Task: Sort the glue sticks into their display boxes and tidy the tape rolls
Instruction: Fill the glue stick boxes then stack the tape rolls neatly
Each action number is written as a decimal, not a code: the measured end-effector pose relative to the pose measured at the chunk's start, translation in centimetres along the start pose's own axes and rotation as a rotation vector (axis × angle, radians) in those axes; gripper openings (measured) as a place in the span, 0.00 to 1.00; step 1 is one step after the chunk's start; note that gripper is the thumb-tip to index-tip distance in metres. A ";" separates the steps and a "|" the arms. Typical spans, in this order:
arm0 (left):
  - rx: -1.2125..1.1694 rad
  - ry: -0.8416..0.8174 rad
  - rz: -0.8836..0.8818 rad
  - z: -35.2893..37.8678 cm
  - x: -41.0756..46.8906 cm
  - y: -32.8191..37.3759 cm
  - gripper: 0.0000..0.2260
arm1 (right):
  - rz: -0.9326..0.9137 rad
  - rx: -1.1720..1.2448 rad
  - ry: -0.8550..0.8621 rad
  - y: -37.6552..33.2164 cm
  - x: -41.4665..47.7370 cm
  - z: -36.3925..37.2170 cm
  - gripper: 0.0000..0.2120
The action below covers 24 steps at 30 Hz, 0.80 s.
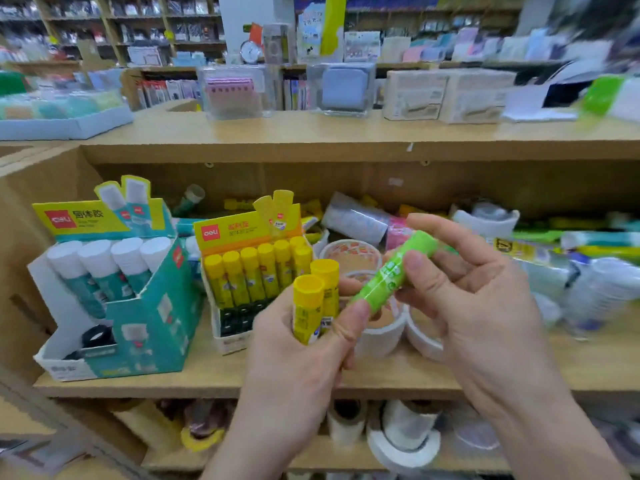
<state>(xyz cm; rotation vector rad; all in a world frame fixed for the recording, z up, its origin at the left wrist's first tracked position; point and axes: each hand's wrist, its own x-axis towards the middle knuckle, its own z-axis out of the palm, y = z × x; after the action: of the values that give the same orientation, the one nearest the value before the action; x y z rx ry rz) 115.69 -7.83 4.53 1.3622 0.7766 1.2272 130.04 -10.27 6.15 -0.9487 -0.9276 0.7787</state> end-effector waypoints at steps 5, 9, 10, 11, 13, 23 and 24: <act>-0.001 -0.144 0.030 6.0 0.1 -0.6 0.10 | -0.085 -0.070 0.059 -2.2 -0.2 -5.9 0.13; 0.181 -0.199 0.135 11.8 -0.1 -1.1 0.07 | -0.128 -0.135 0.049 -4.2 0.1 -11.8 0.11; 0.254 -0.197 0.178 13.2 -0.1 -1.4 0.08 | -0.149 -0.162 0.054 -4.7 0.2 -13.3 0.11; 0.337 -0.191 0.226 14.5 0.0 -1.8 0.08 | -0.173 -0.186 0.071 -5.3 0.3 -14.9 0.11; 0.479 -0.172 0.290 17.1 0.4 -2.7 0.08 | -0.233 -0.227 0.131 -6.7 0.6 -18.2 0.12; 1.090 -0.358 0.664 31.4 2.1 -5.9 0.10 | -0.382 -0.648 0.386 -10.2 2.9 -32.1 0.16; 1.113 -0.373 0.696 32.3 2.1 -6.3 0.13 | -0.383 -0.674 0.397 -10.1 3.2 -32.9 0.16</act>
<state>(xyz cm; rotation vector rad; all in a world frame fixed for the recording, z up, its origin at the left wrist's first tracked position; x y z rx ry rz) 148.10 -13.90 3.06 2.8577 0.7506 0.9603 162.56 -22.00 7.11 -1.3891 -0.9890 -0.0761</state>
